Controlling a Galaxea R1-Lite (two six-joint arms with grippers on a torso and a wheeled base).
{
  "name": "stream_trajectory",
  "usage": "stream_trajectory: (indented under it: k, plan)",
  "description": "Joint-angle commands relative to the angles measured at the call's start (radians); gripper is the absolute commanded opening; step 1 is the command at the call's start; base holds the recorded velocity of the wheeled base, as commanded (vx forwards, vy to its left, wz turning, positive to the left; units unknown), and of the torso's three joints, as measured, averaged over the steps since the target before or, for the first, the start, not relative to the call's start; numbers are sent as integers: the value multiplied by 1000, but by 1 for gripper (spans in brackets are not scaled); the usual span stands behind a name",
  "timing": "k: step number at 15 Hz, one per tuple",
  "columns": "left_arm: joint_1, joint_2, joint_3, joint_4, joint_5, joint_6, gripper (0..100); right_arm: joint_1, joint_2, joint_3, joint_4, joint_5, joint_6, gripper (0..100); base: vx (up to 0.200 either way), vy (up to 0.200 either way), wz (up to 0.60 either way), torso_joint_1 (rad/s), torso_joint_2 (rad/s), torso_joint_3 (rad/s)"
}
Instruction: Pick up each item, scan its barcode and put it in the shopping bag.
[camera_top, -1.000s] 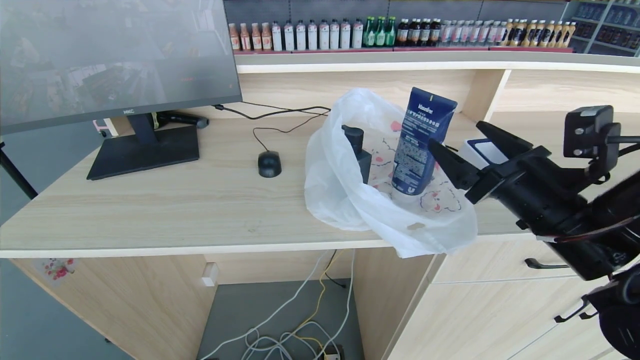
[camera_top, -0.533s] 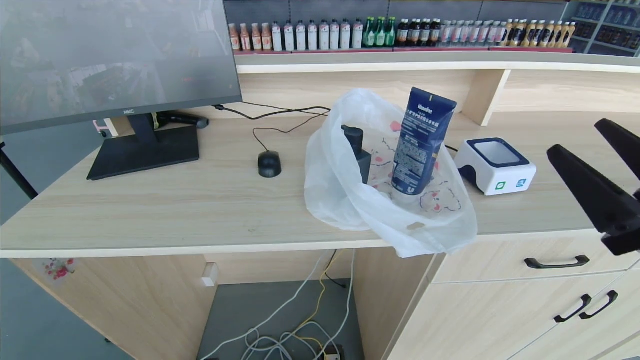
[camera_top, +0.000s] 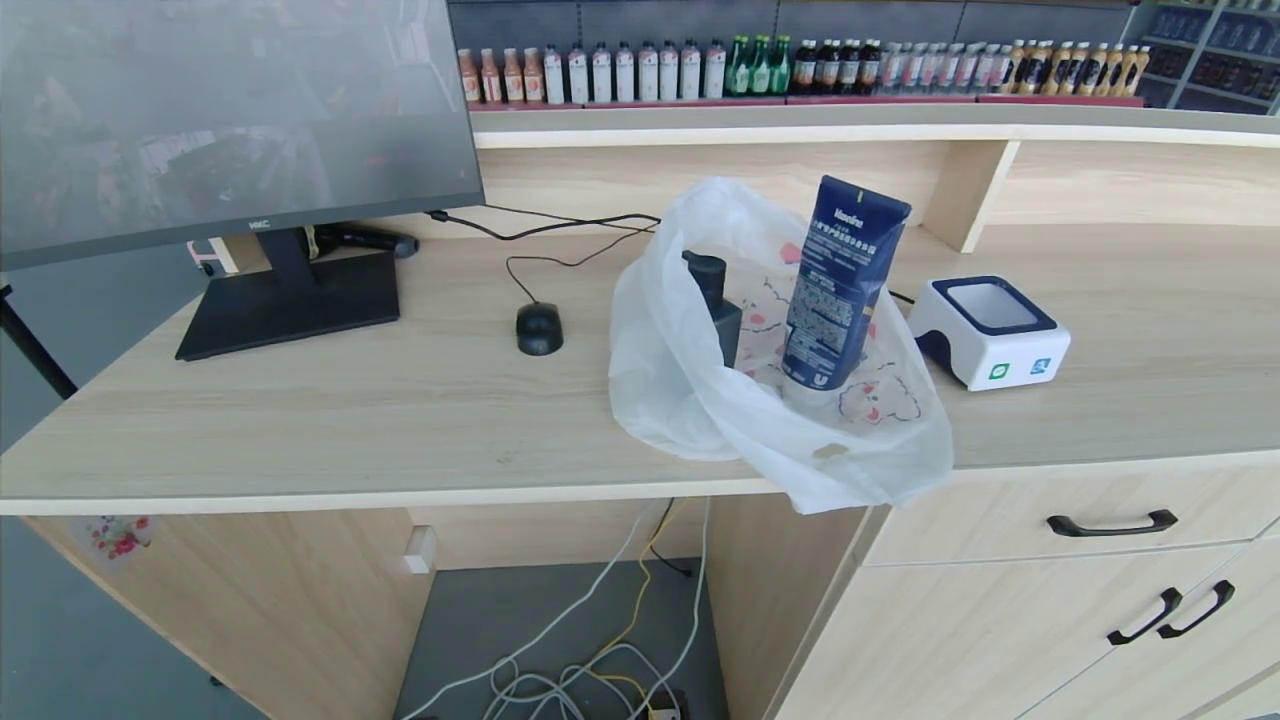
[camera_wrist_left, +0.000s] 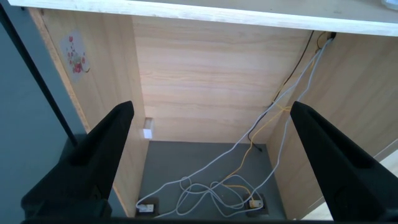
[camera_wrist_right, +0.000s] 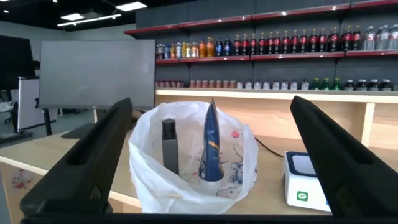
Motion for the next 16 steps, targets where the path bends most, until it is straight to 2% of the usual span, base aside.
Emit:
stream_trajectory:
  k: [1,2,5,6,7,9,11,12,14,16]
  plan:
    - [-1,0,0,0,0,0,100,12,-139,2,105,-2,-3,100,0,0,0,0,0,0]
    - [-1,0,0,0,0,0,100,12,-320,2,364,-4,-5,100,0,0,0,0,0,0]
    - [-1,0,0,0,0,0,100,10,-727,1,1030,-7,-8,100,0,0,0,0,0,0]
    - [-1,0,0,0,0,0,100,4,-837,2,1199,-7,-11,100,0,0,0,0,0,0]
    - [0,0,0,0,0,0,100,1,-842,2,1294,-8,-14,100,0,0,0,0,0,0]
    - [0,0,0,0,0,0,100,1,-842,2,1348,-22,-26,100,0,0,0,0,0,0]
    - [-1,0,0,0,0,0,100,1,-842,1,1486,-39,-67,100,0,0,0,0,0,0]
    - [-1,0,0,0,0,0,100,-5,-842,2,1475,-45,-74,100,0,0,0,0,0,0]
    - [-1,0,0,0,0,0,100,-111,-819,2,1475,-53,-69,100,0,0,0,0,0,0]
    - [-1,0,0,0,0,0,100,-131,-793,2,1475,-82,-40,100,0,0,0,0,0,0]
